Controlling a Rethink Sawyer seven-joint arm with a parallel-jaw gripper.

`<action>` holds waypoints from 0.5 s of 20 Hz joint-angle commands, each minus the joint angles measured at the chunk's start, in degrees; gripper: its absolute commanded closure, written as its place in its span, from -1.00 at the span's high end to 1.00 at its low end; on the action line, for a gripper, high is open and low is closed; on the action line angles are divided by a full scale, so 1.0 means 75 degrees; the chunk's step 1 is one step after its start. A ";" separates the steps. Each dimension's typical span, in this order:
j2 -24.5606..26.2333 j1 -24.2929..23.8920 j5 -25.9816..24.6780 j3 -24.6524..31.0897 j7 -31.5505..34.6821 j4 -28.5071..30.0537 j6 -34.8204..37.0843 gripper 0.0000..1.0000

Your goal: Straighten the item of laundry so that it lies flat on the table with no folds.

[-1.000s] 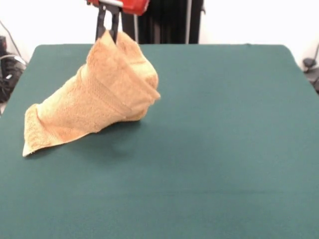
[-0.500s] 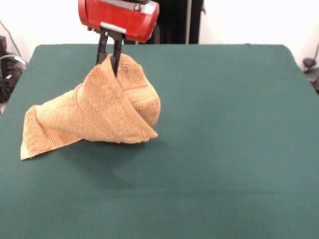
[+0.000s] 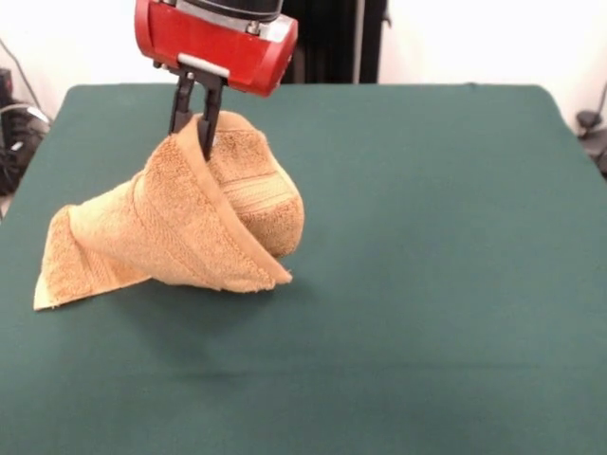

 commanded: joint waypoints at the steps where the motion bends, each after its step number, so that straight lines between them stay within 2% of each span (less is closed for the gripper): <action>1: 0.0482 0.0409 0.0486 -0.0143 0.2216 -0.1244 0.1299 -1.00; 10: 0.1115 0.0650 0.0706 -0.0538 0.2634 -0.2478 0.2103 -1.00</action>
